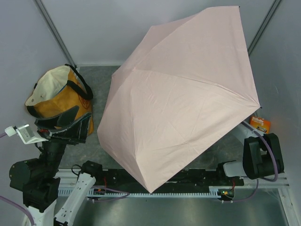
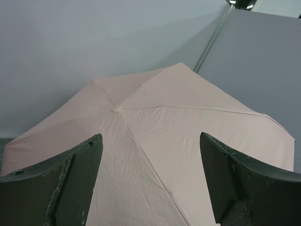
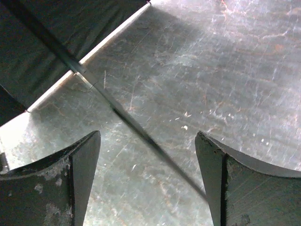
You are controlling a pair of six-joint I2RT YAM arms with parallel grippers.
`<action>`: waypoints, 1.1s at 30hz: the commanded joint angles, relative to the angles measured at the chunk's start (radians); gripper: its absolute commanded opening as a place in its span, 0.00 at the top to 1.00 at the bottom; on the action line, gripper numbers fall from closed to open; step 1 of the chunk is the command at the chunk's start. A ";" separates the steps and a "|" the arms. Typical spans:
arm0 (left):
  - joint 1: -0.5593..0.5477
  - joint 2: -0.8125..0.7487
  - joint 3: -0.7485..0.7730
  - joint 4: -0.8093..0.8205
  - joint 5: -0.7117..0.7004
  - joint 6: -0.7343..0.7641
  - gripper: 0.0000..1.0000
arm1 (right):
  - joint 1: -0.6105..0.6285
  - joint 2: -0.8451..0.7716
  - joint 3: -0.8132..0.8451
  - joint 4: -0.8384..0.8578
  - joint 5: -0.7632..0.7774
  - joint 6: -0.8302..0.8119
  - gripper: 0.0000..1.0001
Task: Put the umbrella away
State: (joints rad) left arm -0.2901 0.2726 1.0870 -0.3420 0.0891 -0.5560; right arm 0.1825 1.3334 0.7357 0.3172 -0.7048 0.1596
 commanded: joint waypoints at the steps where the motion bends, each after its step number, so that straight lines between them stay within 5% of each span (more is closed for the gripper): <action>1: -0.011 0.010 0.013 0.024 0.031 0.073 0.12 | 0.032 0.107 0.120 0.045 -0.077 -0.118 0.14; 4: -0.018 0.019 0.014 0.029 0.038 0.087 0.14 | 0.112 0.191 0.240 -0.130 -0.104 -0.233 0.19; 8: -0.017 0.016 -0.010 0.052 0.034 0.082 0.15 | 0.182 0.210 0.199 -0.055 -0.015 -0.232 0.25; 19: -0.018 0.051 0.112 0.023 0.047 -0.030 0.15 | 0.227 0.040 0.155 -0.062 0.182 -0.046 1.00; 27: -0.018 0.122 0.272 -0.054 0.023 -0.055 0.16 | 0.227 -0.091 0.349 -0.453 0.473 0.236 1.00; 33: -0.017 0.111 0.289 -0.124 -0.057 -0.033 0.17 | 0.206 -0.062 0.537 -0.629 0.417 0.423 1.00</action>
State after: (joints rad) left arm -0.3054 0.3679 1.3693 -0.3851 0.0826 -0.5823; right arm 0.3992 1.2835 1.1446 -0.2218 -0.2897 0.4210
